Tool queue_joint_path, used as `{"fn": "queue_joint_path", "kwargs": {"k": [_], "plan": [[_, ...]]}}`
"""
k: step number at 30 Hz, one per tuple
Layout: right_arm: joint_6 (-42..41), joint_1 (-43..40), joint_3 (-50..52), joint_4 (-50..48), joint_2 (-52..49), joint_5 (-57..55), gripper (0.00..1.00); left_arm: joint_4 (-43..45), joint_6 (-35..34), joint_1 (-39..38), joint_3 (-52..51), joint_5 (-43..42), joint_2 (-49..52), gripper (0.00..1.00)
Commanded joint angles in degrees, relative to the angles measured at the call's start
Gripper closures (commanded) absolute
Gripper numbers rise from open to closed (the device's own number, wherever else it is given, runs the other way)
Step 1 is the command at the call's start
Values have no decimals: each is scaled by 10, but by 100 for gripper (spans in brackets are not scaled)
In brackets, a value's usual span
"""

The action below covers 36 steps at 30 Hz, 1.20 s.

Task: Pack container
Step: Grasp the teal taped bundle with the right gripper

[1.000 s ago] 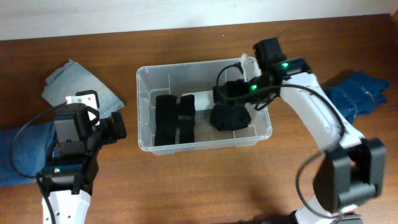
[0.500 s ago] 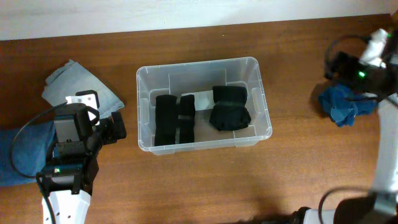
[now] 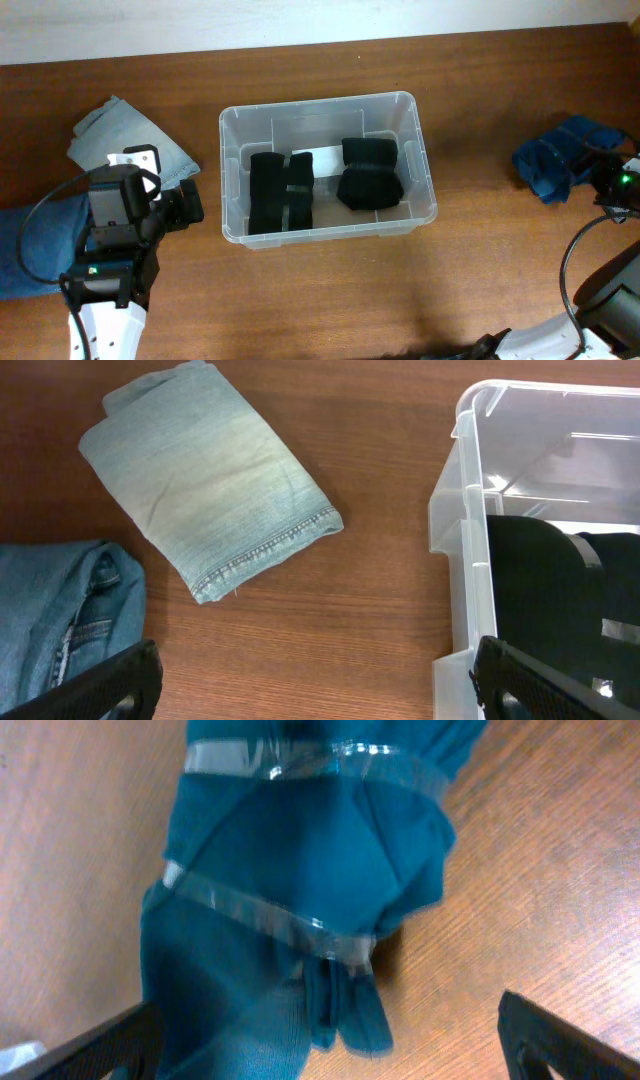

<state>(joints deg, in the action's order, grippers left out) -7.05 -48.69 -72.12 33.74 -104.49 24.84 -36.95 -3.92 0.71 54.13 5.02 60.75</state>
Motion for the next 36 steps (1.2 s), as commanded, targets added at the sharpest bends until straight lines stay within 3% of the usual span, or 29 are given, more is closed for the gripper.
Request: {"fn": "queue_joint_path", "kwargs": {"k": [1,14,16,19,24,26,31,36], "plan": [[5,1,15,-25,-30,37,2,0,-3,-2,11,8,4,0],[-25,16,15,-131,-146,54,0,0,-3,-2,11,8,4,1],[-24,23,15,-137,-148,56,14,0,-3,-2,11,8,4,1],[-25,31,14,-143,-148,68,53,0,-3,-2,11,8,4,1],[-25,33,14,-138,-144,119,82,0,-3,-2,11,8,4,1],[-25,33,12,-134,-131,148,88,0,-3,-2,11,8,4,1],[-12,38,-9,-89,-50,169,92,0,-3,-2,11,9,4,1],[52,89,-88,43,134,170,92,0,-3,-2,11,8,4,1]]}}
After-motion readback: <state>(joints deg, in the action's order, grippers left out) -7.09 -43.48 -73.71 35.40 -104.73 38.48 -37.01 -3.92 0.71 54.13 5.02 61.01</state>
